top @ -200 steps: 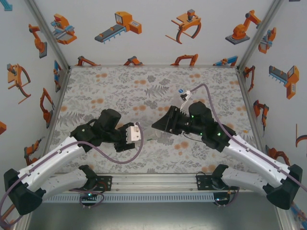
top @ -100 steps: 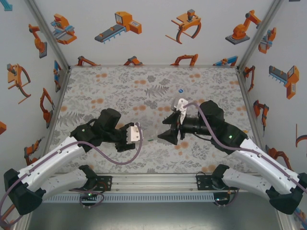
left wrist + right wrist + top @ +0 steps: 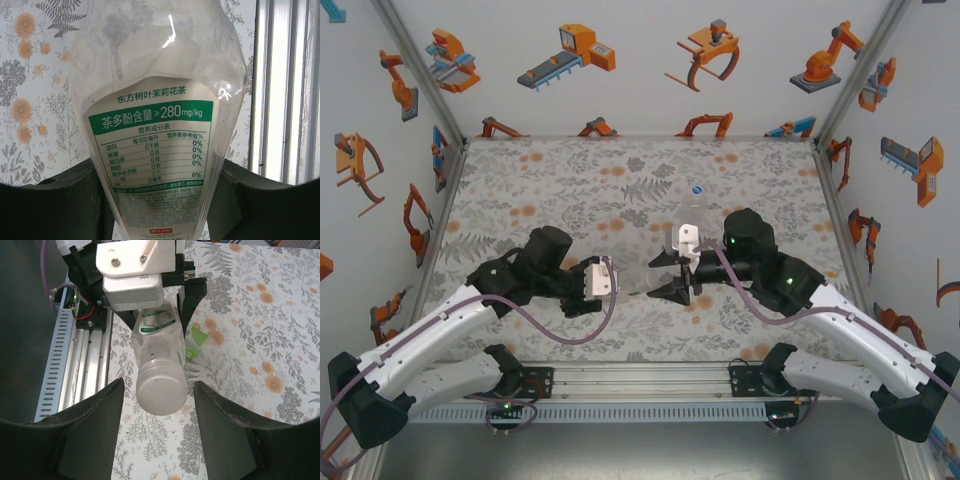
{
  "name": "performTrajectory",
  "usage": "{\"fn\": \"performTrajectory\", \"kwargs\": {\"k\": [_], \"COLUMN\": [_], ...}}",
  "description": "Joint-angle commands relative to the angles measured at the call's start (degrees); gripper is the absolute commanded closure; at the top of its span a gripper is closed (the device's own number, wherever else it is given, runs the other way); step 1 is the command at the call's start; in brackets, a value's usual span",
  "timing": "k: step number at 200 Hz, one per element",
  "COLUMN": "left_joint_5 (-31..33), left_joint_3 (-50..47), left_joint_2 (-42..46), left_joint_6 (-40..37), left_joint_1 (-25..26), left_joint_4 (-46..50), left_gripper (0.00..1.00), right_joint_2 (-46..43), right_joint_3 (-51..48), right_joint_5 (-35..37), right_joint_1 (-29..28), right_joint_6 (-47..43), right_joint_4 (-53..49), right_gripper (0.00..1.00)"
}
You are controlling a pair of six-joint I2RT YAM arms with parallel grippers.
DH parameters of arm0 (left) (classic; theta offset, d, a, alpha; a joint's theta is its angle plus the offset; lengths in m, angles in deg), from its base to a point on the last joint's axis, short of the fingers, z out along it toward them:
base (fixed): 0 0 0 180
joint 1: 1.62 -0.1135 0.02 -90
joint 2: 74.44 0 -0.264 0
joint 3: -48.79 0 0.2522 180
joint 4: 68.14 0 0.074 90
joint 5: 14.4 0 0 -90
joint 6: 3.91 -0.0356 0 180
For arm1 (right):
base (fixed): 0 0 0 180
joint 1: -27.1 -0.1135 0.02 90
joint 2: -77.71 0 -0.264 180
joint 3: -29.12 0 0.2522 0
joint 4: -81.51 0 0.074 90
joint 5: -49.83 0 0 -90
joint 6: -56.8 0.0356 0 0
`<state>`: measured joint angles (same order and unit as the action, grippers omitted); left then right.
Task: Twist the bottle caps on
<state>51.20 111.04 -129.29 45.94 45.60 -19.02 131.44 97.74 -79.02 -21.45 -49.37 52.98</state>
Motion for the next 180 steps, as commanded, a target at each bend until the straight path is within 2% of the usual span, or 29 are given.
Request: {"fn": "performTrajectory", "kwargs": {"k": [1, 63, 84, 126, 156, 180], "left_joint_5": [-1.97, -1.88, -1.88, -1.88, -1.79, -1.63], "left_joint_3": [1.17, 1.17, 1.17, 1.19, 1.17, 1.17], "left_joint_2": [0.49, 0.71, 0.71, 0.8, 0.77, 0.79], "left_joint_6": [-1.21, -1.26, -1.25, -1.2, -1.21, -1.26], "left_joint_1": [0.15, 0.14, 0.2, 0.15, 0.15, 0.15], "left_joint_4": [-0.7, -0.68, -0.7, -0.72, -0.71, -0.68], "left_gripper": [1.0, 1.0, 1.0, 1.0, 1.0, 1.0], "right_joint_2": [-0.14, 0.31, 0.57, 0.84, 0.65, 0.01], "right_joint_3": [-0.38, -0.54, -0.27, -0.38, -0.71, -1.94], "right_joint_5": [0.44, 0.96, 1.63, 4.02, 5.99, 11.84], "right_joint_1": [-0.08, -0.29, -0.46, -0.57, -0.76, -1.01], "right_joint_6": [-1.24, 0.32, 0.51, 3.23, 9.8, 21.76], "right_joint_4": [0.0, -0.59, -1.01, -1.62, -0.18, 3.23], "right_gripper": [0.48, 0.5, 0.54, 0.56, 0.71, 0.84]}}
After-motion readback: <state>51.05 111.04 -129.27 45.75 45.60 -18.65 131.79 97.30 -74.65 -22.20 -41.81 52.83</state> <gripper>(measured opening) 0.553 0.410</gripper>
